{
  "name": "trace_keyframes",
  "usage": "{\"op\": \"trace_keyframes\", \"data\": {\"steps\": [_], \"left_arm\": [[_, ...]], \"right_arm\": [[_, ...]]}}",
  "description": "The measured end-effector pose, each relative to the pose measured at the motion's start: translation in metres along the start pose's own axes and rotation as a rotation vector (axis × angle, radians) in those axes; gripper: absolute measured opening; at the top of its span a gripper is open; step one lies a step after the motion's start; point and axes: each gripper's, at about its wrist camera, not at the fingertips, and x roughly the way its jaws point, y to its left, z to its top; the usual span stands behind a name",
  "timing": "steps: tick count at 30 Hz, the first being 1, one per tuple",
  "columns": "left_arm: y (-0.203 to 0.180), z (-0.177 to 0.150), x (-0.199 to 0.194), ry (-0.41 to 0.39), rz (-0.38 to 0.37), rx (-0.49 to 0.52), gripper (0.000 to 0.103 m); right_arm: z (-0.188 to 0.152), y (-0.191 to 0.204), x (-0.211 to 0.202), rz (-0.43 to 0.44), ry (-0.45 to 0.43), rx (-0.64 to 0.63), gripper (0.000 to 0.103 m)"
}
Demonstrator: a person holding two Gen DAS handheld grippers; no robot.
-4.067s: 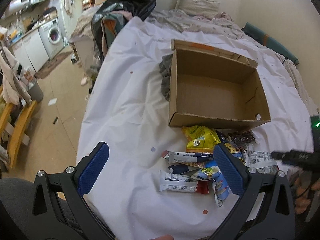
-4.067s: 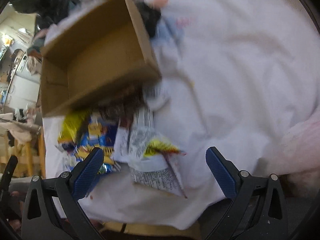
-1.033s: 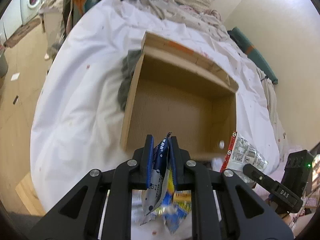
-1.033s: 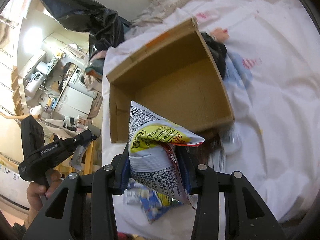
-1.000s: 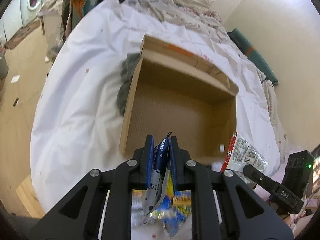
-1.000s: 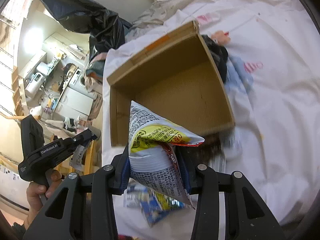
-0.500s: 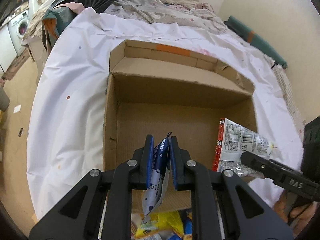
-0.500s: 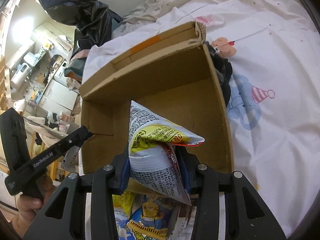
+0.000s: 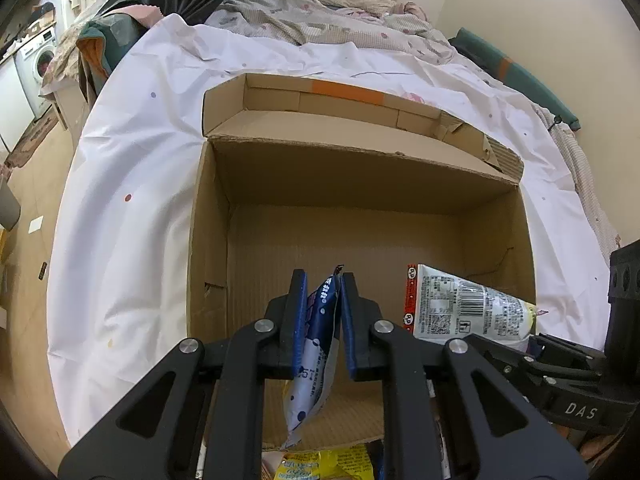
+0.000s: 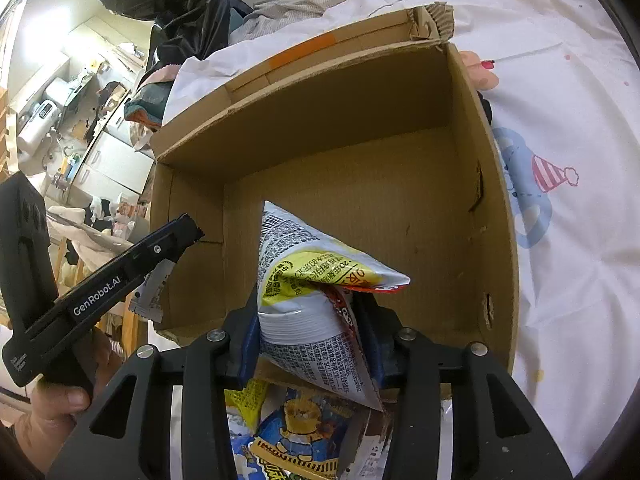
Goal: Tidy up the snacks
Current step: 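Carry the white-and-red bag into the box while the left gripper drops a blue bar in, then move the left gripper to the pink cartoon wafer bar and grasp it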
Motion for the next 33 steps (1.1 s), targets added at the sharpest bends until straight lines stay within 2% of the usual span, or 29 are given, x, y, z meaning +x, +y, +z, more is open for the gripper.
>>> {"op": "trace_keyframes", "data": {"steps": [3, 4, 5, 6, 7, 8, 9, 10, 11, 12, 17, 25, 30, 33], "left_arm": [[0.000, 0.000, -0.001, -0.005, -0.005, 0.000, 0.014], [-0.001, 0.000, -0.001, -0.003, -0.006, 0.005, 0.014], [-0.001, 0.000, -0.001, 0.001, -0.005, 0.011, 0.014], [-0.002, 0.000, -0.001, 0.004, -0.003, 0.017, 0.014], [-0.002, 0.000, -0.001, 0.004, -0.004, 0.020, 0.018], [-0.002, -0.001, -0.002, 0.006, -0.003, 0.020, 0.035], [-0.001, -0.001, -0.003, 0.006, 0.001, 0.013, 0.046], [0.000, 0.000, -0.005, -0.002, -0.001, 0.002, 0.066], [0.001, -0.001, -0.009, -0.019, -0.001, -0.008, 0.077], [0.001, -0.001, -0.012, -0.033, -0.001, -0.014, 0.079], [0.003, 0.001, -0.019, -0.048, 0.005, -0.010, 0.081], [0.023, -0.008, -0.039, -0.041, 0.036, -0.056, 0.081], [0.041, -0.022, -0.061, -0.047, 0.037, -0.065, 0.081], [0.055, -0.037, -0.068, -0.024, 0.058, -0.093, 0.081]], "right_arm": [[0.000, -0.001, 0.000, -0.009, 0.000, 0.008, 0.048], [0.002, 0.000, 0.001, -0.018, -0.009, 0.010, 0.055], [0.003, 0.001, -0.002, -0.043, -0.030, 0.005, 0.069], [0.003, 0.001, -0.004, -0.059, -0.052, 0.001, 0.075], [0.003, 0.002, -0.008, -0.073, -0.079, -0.001, 0.084], [0.004, 0.001, -0.012, -0.079, -0.101, 0.001, 0.087], [0.005, 0.000, -0.015, -0.077, -0.109, 0.005, 0.087], [0.006, -0.001, -0.016, -0.074, -0.110, 0.010, 0.087], [0.006, -0.003, -0.017, -0.072, -0.111, 0.015, 0.087], [0.006, -0.004, -0.017, -0.071, -0.110, 0.020, 0.087], [0.009, -0.007, -0.022, -0.067, -0.124, 0.029, 0.087], [0.002, -0.003, -0.037, -0.032, -0.143, 0.046, 0.087], [-0.015, -0.001, -0.048, -0.018, -0.136, 0.062, 0.087], [-0.025, 0.003, -0.054, -0.036, -0.136, 0.040, 0.087]]}}
